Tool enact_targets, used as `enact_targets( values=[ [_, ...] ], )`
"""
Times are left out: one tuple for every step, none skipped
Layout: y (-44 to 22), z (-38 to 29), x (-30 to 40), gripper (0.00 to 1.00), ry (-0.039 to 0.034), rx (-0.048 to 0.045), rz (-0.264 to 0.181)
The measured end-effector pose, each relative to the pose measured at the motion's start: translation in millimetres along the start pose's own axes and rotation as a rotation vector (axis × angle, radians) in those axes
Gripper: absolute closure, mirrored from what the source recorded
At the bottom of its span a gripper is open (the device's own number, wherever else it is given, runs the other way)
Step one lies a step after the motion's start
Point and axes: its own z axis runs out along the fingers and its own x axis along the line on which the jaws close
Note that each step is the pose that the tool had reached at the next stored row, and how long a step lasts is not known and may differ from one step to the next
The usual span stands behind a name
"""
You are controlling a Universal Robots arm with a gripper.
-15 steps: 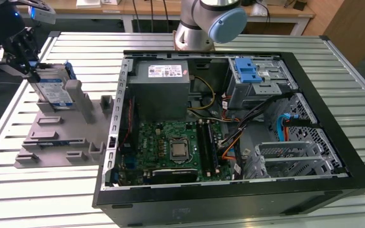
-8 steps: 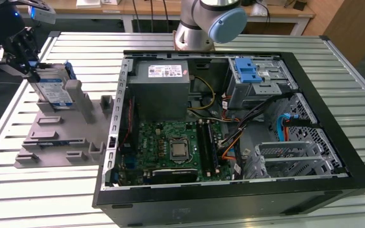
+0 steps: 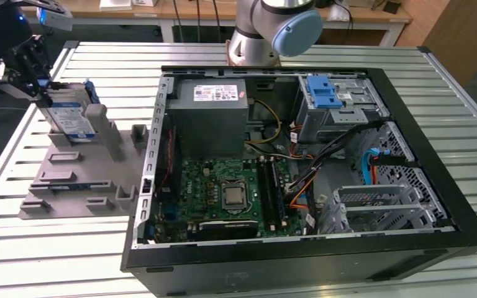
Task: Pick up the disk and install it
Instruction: 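Pick up the disk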
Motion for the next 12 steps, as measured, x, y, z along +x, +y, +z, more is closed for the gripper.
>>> enact_targets(
  values=[
    [0.0, -0.3, 0.0, 0.64, -0.0003, -0.0001, 0.000],
    [0.0, -0.6, 0.0, 0.64, -0.0006, -0.0002, 0.000],
    [0.0, -1.0, 0.0, 0.64, -0.0008, -0.0002, 0.000],
    [-0.1, -1.1, 0.0, 0.64, -0.0009, 0.0000, 0.000],
    [-0.1, -1.3, 0.0, 0.64, -0.0009, 0.0000, 0.000],
    [-0.1, -1.6, 0.0, 0.64, -0.0008, -0.0001, 0.000],
    [-0.1, -1.9, 0.0, 0.64, -0.0009, -0.0001, 0.000],
    [-0.1, -2.3, 0.0, 0.64, -0.0008, -0.0002, 0.000],
    [-0.1, -2.7, 0.1, 0.64, -0.0008, -0.0002, 0.000],
    [-0.1, -3.0, 0.1, 0.64, -0.0008, -0.0002, 0.000],
    [-0.1, -3.4, 0.1, 0.64, -0.0009, -0.0001, 0.000],
    [-0.1, -3.9, 0.1, 0.64, -0.0009, -0.0002, 0.000]
  ],
)
